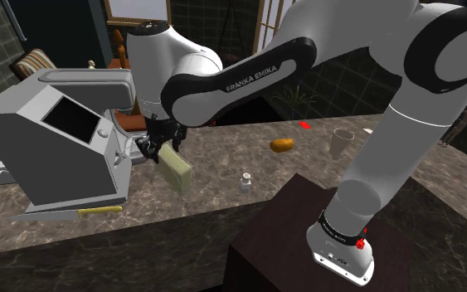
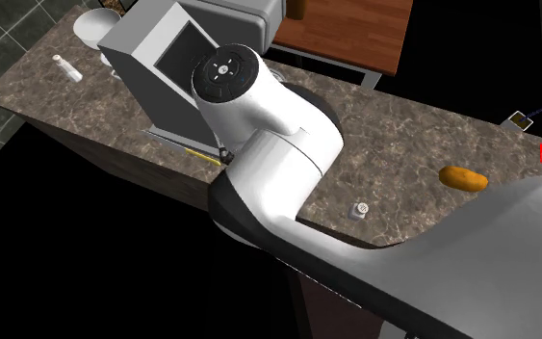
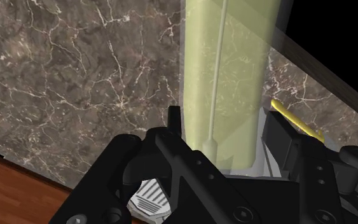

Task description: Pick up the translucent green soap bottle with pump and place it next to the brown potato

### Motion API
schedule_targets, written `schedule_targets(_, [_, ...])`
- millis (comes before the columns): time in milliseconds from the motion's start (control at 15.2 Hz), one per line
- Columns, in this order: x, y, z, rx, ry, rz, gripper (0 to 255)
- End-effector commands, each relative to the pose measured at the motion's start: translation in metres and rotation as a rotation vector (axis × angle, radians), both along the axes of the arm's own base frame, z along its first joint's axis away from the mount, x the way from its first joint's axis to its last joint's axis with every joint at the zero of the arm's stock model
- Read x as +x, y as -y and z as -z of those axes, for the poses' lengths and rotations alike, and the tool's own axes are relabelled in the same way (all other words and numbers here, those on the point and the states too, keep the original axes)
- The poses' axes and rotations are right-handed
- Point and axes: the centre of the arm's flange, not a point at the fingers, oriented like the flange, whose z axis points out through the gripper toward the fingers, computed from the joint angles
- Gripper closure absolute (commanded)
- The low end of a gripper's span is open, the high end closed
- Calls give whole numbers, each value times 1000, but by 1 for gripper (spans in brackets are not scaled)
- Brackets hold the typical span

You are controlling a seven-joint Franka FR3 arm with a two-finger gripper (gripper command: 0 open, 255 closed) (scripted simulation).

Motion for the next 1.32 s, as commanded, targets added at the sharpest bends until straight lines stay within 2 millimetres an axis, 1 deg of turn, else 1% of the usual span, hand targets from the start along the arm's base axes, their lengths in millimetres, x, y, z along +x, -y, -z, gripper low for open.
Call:
schedule_targets(0, [0,0,-11,0,0,0,255])
schedule_targets(1254, [0,0,-112,0,0,0,255])
